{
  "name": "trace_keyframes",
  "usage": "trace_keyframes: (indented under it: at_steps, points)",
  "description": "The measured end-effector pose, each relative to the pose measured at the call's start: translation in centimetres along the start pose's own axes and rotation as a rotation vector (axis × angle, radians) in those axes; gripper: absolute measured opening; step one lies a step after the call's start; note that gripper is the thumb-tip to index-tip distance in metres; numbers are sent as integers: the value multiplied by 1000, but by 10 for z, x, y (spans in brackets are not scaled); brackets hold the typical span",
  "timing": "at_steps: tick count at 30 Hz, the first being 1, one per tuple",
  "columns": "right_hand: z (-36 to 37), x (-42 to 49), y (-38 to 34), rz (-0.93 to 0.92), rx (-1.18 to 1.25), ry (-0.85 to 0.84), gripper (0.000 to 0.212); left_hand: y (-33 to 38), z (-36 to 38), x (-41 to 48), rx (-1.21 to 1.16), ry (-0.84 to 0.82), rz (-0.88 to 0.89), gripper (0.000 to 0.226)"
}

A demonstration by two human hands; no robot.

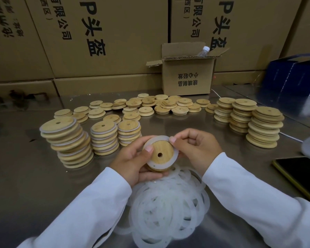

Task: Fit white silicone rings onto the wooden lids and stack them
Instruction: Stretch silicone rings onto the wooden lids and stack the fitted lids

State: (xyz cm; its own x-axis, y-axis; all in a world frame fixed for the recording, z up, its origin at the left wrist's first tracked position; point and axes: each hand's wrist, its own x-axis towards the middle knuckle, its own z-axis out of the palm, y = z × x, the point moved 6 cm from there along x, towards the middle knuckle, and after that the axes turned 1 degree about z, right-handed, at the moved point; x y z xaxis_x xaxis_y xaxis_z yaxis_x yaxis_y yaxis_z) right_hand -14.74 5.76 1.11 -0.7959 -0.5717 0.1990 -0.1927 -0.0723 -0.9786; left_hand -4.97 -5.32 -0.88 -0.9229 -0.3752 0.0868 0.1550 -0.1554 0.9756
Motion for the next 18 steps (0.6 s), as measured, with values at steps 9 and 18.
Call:
trace_keyframes:
  at_steps: [9,18]
  points:
    - [1,-5,-8,-80,-52,55,13,0,1,-1,43,-16,21,31]
    - [2,-5,-11,-113,-96,41,13,4,-1,0,64,84,62,18]
